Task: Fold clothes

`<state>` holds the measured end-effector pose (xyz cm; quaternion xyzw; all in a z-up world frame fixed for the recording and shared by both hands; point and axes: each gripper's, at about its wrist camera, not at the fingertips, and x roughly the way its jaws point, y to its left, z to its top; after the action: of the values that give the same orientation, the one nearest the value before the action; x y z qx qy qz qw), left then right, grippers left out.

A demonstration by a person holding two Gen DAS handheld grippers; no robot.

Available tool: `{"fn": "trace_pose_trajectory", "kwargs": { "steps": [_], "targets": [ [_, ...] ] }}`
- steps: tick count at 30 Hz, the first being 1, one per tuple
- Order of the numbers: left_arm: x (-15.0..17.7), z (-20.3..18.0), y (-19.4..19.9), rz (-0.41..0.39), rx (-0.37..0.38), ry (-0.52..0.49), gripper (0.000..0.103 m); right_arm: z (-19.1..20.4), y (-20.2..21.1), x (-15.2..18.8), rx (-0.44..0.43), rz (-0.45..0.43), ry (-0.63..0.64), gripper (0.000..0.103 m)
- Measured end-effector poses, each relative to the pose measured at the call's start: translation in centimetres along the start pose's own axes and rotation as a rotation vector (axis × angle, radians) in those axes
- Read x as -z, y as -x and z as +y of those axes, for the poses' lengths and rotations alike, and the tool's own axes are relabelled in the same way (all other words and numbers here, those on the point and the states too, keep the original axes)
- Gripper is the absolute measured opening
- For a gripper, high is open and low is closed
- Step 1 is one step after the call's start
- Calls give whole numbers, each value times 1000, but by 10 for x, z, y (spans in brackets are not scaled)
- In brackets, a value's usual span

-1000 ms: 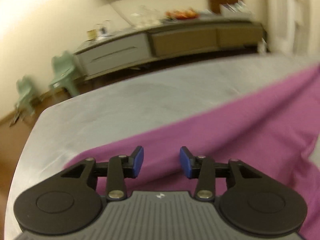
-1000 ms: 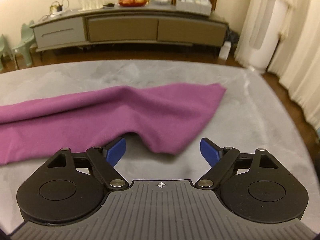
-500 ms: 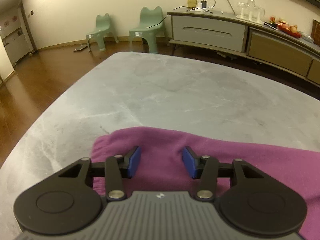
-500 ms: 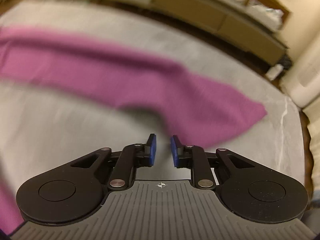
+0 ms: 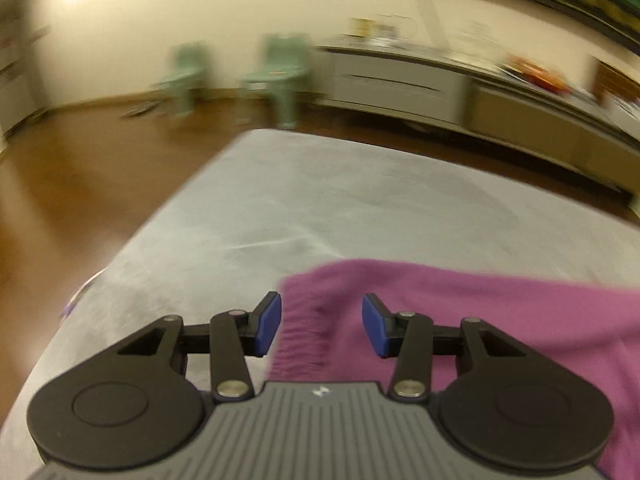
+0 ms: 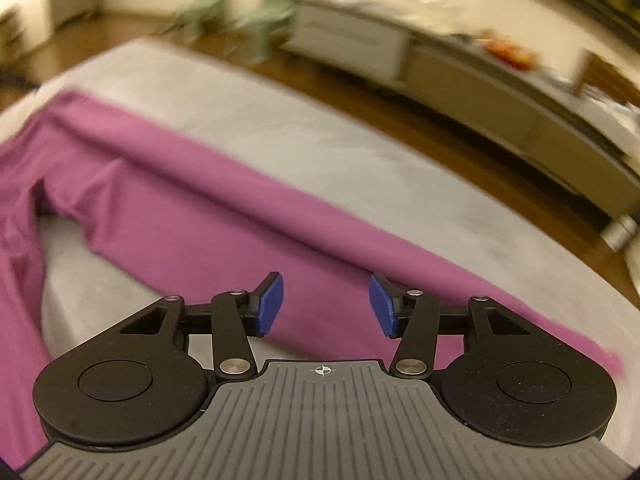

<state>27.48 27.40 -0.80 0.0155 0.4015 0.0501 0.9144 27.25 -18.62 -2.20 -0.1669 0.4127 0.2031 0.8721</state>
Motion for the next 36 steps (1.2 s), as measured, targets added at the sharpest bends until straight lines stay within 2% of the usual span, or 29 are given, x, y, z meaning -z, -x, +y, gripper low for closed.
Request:
{"fn": "trace_pose_trajectory", "kwargs": {
  "steps": [2, 3, 5, 6, 8, 10, 12, 13, 14, 16, 17, 19, 20, 21, 23, 25, 26, 27, 28, 30, 31, 32, 34, 36],
  "targets": [
    [6, -14, -8, 26, 32, -87, 46, 20, -28, -18, -47, 45, 10, 52],
    [9, -17, -18, 42, 3, -99, 46, 25, -40, -26, -58, 51, -10, 54],
    [15, -21, -39, 75, -69, -113, 46, 11, -60, -41, -26, 29, -168, 54],
    [15, -16, -49, 86, -91, -80, 46, 0, -64, -45, -6, 14, -265, 52],
    [15, -1, -62, 84, -103, 6, 54, -7, -66, -50, 20, 3, -391, 50],
    [12, 7, -66, 73, -75, 50, 55, 1, -57, -48, 43, -17, -399, 50],
    [12, 5, -69, 61, -80, 24, 59, 11, -42, -43, 55, -50, -370, 53],
    [13, 10, -70, 61, -86, 51, 69, 11, -34, -37, 64, -54, -373, 57],
    [13, 15, -71, 63, -93, 83, 73, 5, -28, -30, 78, -41, -377, 57],
    [11, 36, -76, 77, -88, 217, 74, -7, -23, -12, 131, 27, -386, 57],
    [10, 40, -76, 87, -109, 245, 73, -15, -21, -1, 155, 64, -397, 61],
    [8, 42, -72, 107, -157, 273, 66, -30, -2, 18, 100, 73, -451, 60],
    [6, 36, -68, 110, -191, 248, 61, -37, 11, 25, 91, 65, -472, 59],
    [2, 26, -62, 99, -231, 199, 59, -46, 27, 32, 118, 37, -499, 59],
    [-7, -5, -38, 26, -304, 65, 57, -65, 59, 49, 189, -28, -554, 65],
    [-13, -39, -9, -54, -268, -28, 57, -96, 89, 67, 293, -79, -654, 69],
    [-13, -63, 10, -101, -191, -74, 57, -113, 100, 79, 340, -92, -720, 72],
    [-9, -85, 27, -137, -90, -116, 57, -128, 104, 90, 371, -97, -776, 74],
    [-2, -112, 43, -156, 52, -172, 58, -142, 107, 100, 398, -99, -828, 75],
    [16, -168, 61, -148, 250, -283, 58, -164, 101, 117, 426, -89, -890, 75],
    [28, -200, 66, -141, 322, -360, 58, -171, 96, 121, 426, -80, -901, 75],
    [41, -230, 69, -138, 364, -436, 58, -178, 90, 125, 424, -71, -909, 75],
    [62, -280, 65, -128, 379, -555, 59, -183, 76, 124, 414, -67, -882, 73],
    [76, -310, 54, -114, 349, -623, 59, -188, 67, 123, 399, -63, -833, 39]
  ]
}}
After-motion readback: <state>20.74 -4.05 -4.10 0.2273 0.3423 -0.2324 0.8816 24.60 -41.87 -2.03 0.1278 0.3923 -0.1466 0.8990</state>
